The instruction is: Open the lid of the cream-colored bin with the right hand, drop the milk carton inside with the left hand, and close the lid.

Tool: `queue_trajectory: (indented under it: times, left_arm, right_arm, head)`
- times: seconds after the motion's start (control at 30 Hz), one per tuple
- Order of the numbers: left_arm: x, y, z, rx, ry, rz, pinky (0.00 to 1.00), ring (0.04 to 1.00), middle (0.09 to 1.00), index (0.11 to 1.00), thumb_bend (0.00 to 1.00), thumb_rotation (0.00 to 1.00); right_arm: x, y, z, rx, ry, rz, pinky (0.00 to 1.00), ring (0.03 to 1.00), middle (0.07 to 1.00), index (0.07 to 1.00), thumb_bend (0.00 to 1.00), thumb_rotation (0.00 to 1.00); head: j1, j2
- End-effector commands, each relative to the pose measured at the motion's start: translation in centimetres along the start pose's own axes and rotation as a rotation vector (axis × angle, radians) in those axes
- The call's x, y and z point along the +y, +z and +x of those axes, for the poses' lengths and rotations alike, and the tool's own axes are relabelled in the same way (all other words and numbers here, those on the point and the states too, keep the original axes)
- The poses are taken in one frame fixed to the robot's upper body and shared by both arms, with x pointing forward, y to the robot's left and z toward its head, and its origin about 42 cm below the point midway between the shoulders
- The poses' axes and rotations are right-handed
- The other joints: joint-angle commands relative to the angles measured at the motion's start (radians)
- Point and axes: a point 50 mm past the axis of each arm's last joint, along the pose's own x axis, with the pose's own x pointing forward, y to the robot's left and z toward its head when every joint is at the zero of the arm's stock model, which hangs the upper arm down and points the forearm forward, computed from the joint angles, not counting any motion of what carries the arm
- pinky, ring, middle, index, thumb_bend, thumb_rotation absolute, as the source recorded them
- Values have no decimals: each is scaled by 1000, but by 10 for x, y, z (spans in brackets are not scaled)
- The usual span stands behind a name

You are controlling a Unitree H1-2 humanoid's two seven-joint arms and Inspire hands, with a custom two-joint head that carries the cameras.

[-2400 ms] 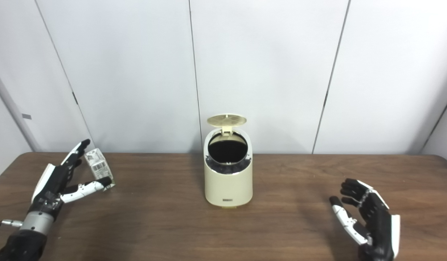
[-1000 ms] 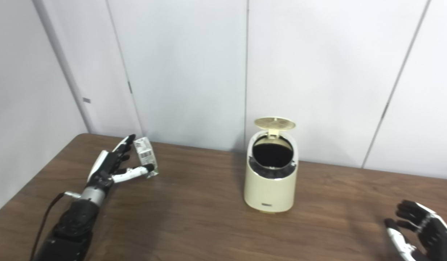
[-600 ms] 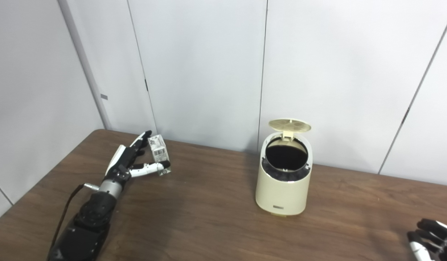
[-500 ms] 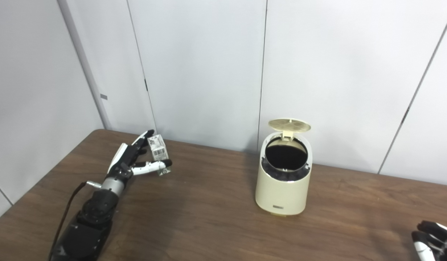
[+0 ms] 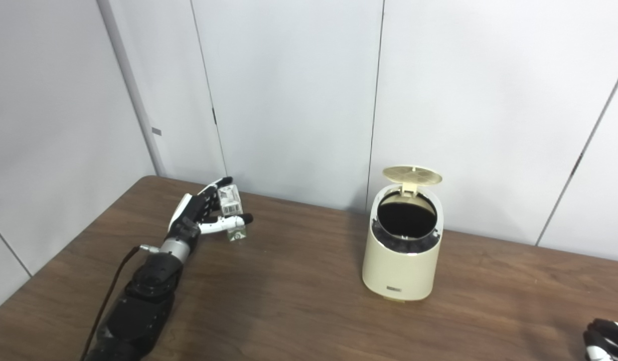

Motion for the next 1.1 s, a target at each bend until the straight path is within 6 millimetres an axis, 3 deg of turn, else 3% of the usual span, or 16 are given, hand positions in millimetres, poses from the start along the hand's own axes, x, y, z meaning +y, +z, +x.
queue_trajectory:
  times: [0.0, 0.13, 0.4, 0.7, 0.83, 1.07]
  left_arm:
    - [4, 25, 15, -90, 4, 60, 894, 903, 873, 902, 1000, 223]
    - [2, 25, 14, -103, 1, 171, 856, 876, 842, 875, 990, 199]
    - [5, 22, 9, -100, 14, 233, 805, 844, 817, 861, 953, 163]
    - [23, 25, 3, -50, -19, 328, 855, 873, 846, 891, 913, 75]
    - [37, 28, 4, -26, -52, 402, 844, 875, 858, 911, 900, 9]
    - [53, 38, 4, 24, -50, 528, 797, 871, 871, 899, 875, 0]
  right_arm:
    - [-1, 5, 0, -46, 5, -4, 476, 595, 615, 579, 448, 495]
    - [-1, 5, 0, -42, 2, -3, 471, 588, 608, 572, 485, 515]
    - [-2, 5, 0, -40, -2, -5, 459, 579, 602, 567, 511, 528]
    - [-3, 6, -1, -36, 5, -12, 447, 569, 591, 556, 549, 551]
    - [-2, 8, -1, -33, 3, -3, 446, 568, 591, 556, 550, 549]
    - [-2, 8, 0, -31, 3, -8, 463, 582, 605, 568, 539, 545]
  head:
    - [-1, 3]
    - [-3, 4]
    - [-4, 9]
    - [-7, 15]
    - [-7, 20]
    - [-6, 20]
